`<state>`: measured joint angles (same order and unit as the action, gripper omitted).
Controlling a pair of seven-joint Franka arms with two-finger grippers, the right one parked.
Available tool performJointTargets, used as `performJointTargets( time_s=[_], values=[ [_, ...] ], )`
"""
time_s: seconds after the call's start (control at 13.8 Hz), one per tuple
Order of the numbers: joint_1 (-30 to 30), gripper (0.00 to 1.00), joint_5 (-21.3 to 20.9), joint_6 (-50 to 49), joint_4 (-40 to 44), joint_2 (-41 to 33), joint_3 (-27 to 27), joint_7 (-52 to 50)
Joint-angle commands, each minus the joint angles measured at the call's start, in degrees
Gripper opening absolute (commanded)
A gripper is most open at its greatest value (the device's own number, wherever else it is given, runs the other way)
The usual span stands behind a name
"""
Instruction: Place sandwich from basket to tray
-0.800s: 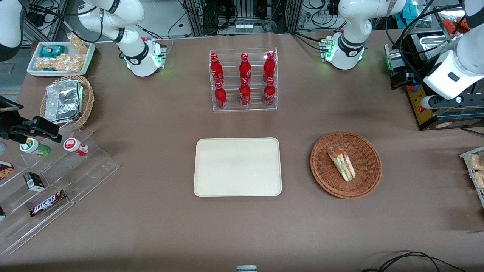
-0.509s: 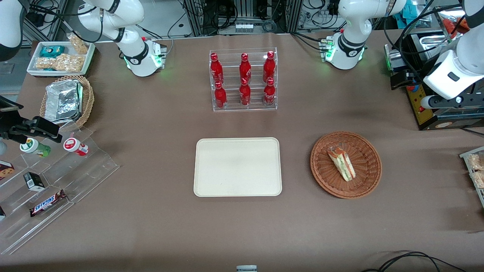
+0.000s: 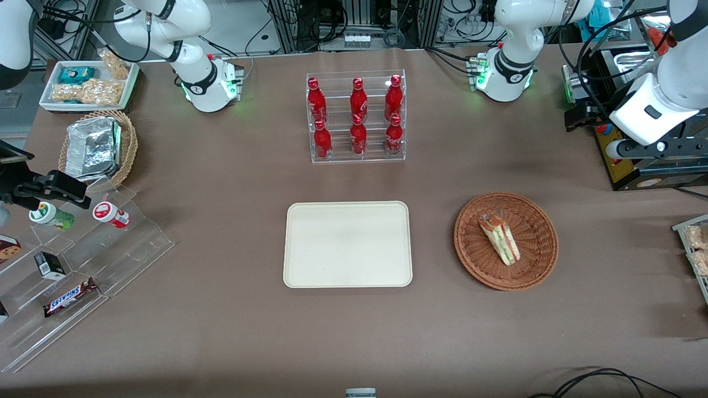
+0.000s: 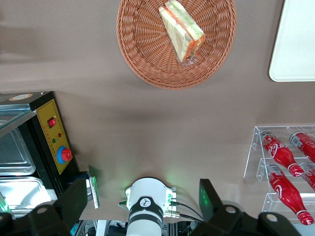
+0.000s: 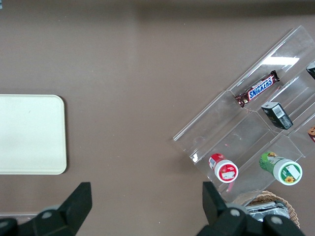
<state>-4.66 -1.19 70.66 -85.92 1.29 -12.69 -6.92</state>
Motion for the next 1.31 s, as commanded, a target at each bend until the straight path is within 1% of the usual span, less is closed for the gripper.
performJointTargets(
  time_s=[0.0, 0.36, 0.51, 0.73, 0.8, 0.87, 0.95, 1.09, 1.24],
  values=[
    [0.44, 1.0, -0.13, 0.79, 1.63, 0.73, 0.12, 0.85],
    [0.09, 1.0, -0.13, 3.17, 1.2, 1.17, 0.21, 0.85],
    [-0.17, 1.0, 1.36, 2.82, 1.02, 1.87, 0.38, 0.85],
    [-0.17, 1.0, 1.98, 2.55, 0.93, 5.29, 0.47, 0.24],
    [-1.04, 1.0, 2.68, 2.64, 1.02, 6.78, 0.65, -0.11],
    [-2.97, 1.0, 4.77, 3.16, 1.02, 8.19, 0.65, -1.77],
    [-3.59, 1.0, 6.36, 3.51, 1.02, 9.25, 0.65, -4.92],
    [-3.6, 1.0, 5.94, 7.63, 0.32, 10.48, 0.65, -11.52],
    [-3.6, 1.0, 5.94, 13.07, -3.53, 10.84, 0.65, -13.12]
  ],
)
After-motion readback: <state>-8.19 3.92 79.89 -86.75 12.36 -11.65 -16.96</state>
